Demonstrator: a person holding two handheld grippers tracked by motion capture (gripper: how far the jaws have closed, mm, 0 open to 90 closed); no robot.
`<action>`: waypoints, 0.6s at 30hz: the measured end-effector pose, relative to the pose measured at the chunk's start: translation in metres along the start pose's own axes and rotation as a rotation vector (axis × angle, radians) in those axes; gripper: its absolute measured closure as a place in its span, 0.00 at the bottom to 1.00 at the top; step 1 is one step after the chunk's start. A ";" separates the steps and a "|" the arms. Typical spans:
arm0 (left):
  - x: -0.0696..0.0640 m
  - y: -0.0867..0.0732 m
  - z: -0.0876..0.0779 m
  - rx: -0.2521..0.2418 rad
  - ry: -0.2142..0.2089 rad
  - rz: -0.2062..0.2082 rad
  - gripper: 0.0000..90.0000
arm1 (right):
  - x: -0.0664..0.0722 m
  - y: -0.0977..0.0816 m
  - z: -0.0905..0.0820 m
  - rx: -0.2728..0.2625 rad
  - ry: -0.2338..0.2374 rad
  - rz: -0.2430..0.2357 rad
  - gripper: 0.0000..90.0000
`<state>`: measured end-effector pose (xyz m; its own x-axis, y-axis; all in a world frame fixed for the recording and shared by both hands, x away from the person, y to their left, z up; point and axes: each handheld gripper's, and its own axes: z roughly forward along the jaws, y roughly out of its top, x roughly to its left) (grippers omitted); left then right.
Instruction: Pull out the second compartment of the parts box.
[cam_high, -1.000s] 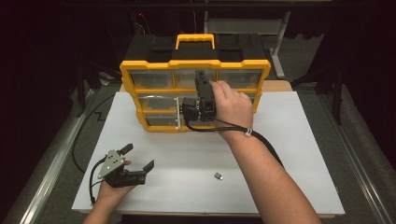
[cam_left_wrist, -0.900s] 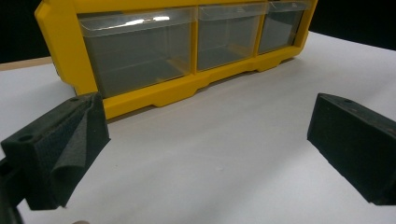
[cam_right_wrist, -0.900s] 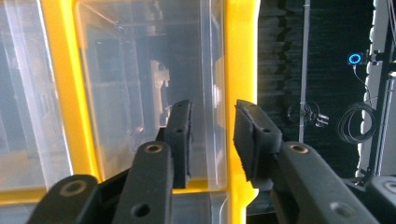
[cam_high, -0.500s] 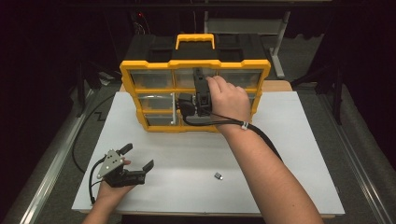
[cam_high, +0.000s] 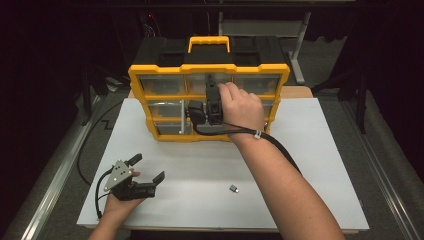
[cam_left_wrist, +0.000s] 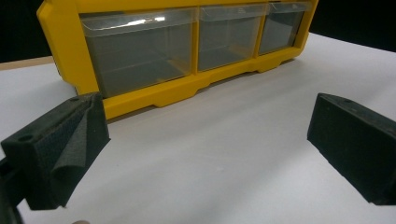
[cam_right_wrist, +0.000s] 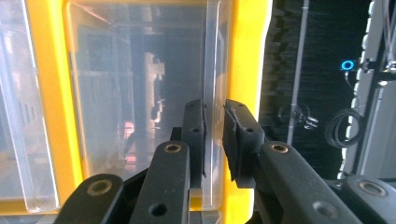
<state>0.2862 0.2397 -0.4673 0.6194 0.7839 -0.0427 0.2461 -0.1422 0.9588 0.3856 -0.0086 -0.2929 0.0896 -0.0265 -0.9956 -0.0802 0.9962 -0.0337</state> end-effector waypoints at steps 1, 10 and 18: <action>0.000 0.000 0.000 0.000 0.000 0.000 0.00 | 0.001 0.001 0.000 0.002 -0.005 -0.002 0.89; 0.001 0.000 -0.001 -0.001 0.002 0.001 0.00 | 0.002 0.004 0.000 0.009 -0.016 -0.016 0.92; 0.001 0.000 -0.001 -0.004 0.001 0.001 0.00 | 0.000 0.004 -0.004 0.008 -0.006 -0.020 0.92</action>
<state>0.2858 0.2409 -0.4665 0.6186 0.7846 -0.0419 0.2430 -0.1404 0.9598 0.3809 -0.0045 -0.2933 0.0975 -0.0462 -0.9942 -0.0699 0.9961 -0.0531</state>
